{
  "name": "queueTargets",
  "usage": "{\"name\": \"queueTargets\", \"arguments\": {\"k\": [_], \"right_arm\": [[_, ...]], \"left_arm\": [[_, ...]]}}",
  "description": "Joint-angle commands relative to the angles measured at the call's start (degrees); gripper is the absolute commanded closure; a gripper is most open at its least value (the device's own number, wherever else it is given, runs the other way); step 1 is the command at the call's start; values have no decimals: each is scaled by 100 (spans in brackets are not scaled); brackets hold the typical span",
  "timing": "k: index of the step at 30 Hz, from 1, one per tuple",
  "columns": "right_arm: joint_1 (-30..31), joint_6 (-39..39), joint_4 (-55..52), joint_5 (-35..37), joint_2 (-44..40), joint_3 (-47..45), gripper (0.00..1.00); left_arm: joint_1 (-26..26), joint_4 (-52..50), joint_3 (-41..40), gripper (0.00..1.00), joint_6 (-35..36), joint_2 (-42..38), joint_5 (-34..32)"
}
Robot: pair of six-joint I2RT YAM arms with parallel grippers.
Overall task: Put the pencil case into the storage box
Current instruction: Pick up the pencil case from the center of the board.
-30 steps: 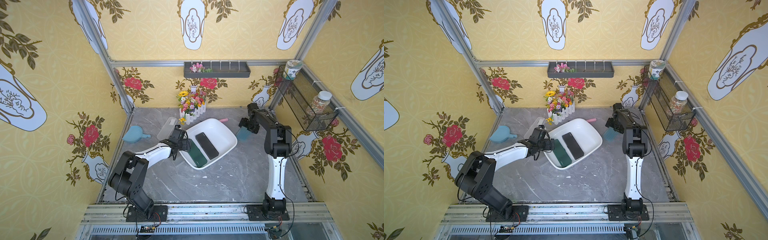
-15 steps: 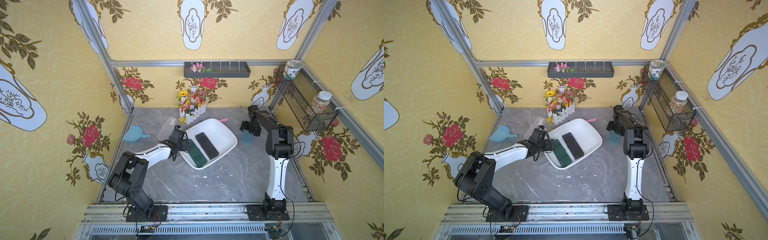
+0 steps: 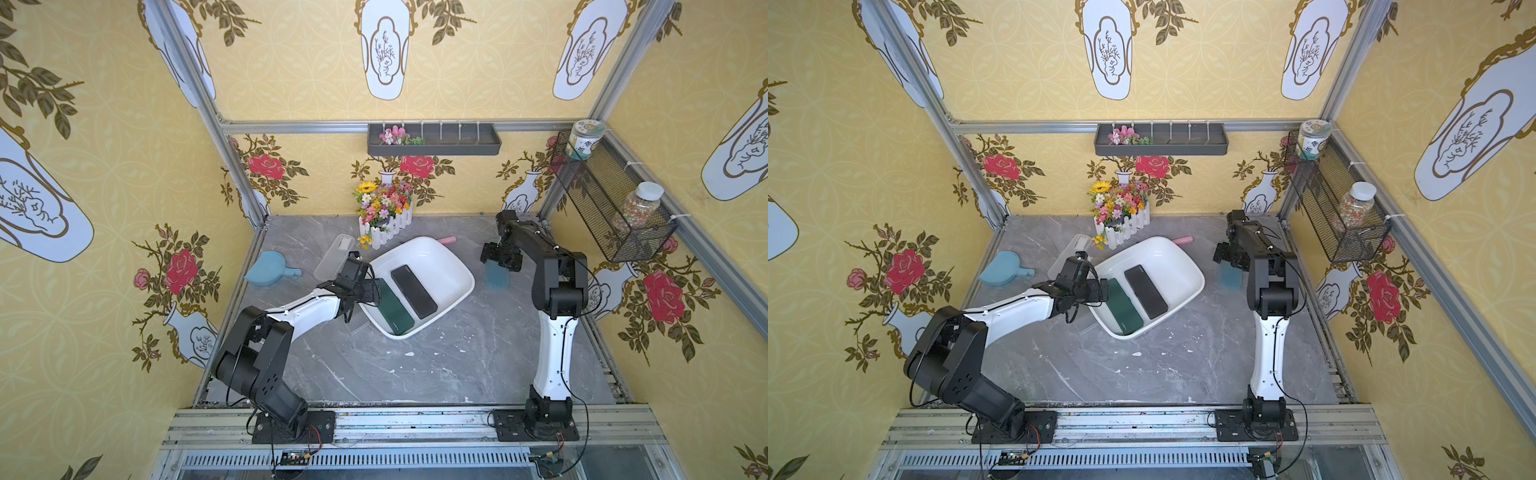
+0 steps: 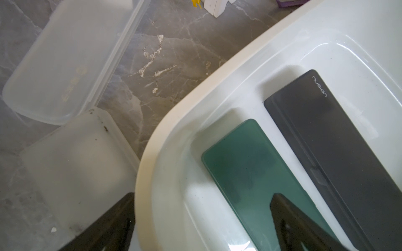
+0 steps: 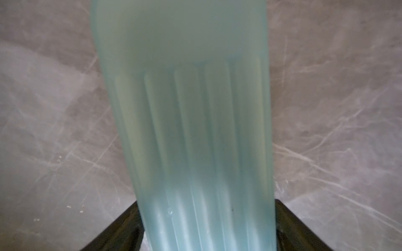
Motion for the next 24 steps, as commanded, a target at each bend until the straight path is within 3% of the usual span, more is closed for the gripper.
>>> {"name": "queueTargets", "arguments": {"k": [1, 12, 24], "right_arm": [[1, -100, -38, 128, 63, 111, 11], [4, -174, -14, 158, 69, 51, 18], [13, -336, -14, 27, -11, -89, 18]], "left_arm": [[2, 17, -24, 0, -9, 24, 21], [6, -21, -8, 0, -18, 24, 17], [2, -25, -7, 0, -11, 18, -5]]}}
